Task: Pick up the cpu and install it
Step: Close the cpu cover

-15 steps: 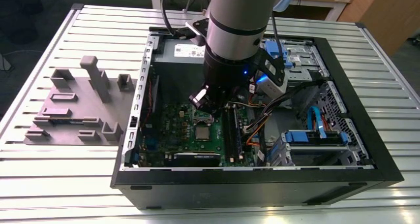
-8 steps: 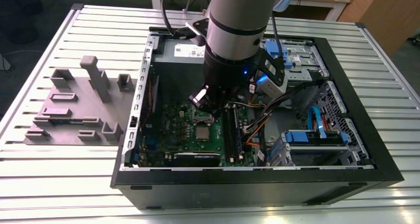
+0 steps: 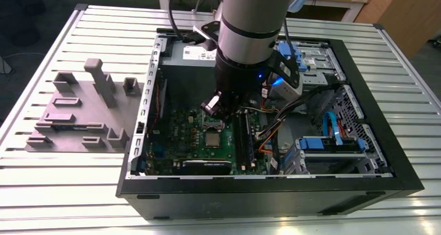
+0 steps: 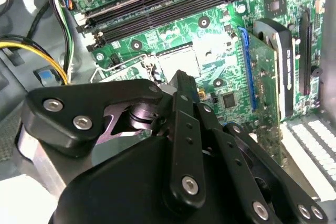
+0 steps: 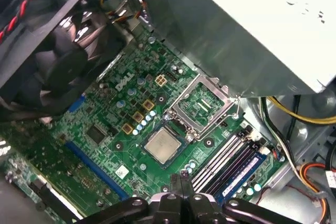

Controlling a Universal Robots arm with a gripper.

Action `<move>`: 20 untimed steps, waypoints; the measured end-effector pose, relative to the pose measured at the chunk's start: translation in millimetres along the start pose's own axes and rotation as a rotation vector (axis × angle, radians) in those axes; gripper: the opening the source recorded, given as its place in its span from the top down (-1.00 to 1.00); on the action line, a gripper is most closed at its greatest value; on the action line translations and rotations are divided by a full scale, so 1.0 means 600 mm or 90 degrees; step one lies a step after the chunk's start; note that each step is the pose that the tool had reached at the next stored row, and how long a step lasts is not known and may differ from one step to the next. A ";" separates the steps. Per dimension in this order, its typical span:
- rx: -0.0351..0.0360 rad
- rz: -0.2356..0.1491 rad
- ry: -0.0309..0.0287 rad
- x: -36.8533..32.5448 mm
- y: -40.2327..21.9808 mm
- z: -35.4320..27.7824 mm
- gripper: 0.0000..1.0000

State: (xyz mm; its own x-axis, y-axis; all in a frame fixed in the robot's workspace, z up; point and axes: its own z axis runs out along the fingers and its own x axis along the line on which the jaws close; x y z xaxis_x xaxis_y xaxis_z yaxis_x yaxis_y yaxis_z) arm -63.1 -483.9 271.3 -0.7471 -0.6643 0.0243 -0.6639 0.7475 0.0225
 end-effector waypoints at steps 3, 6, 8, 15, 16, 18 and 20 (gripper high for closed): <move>-0.0254 -0.002 -0.0226 -0.002 -0.002 0.000 0.79; -0.0497 -0.003 -0.0440 -0.008 -0.007 0.000 0.79; -0.0539 -0.014 -0.0469 -0.009 -0.008 0.003 0.79; -0.0548 -0.095 -0.0414 -0.009 -0.008 0.012 0.79; -0.0549 -0.106 -0.0407 -0.009 -0.008 0.014 0.79; -0.0553 -0.123 -0.0397 -0.009 -0.008 0.014 0.79; -0.0554 -0.125 -0.0397 -0.009 -0.008 0.014 0.79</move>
State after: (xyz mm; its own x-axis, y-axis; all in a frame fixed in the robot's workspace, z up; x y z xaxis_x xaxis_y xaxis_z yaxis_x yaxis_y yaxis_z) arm -55.9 -483.8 262.5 -0.6063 -0.7936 -0.0509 -0.7934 0.5993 0.1070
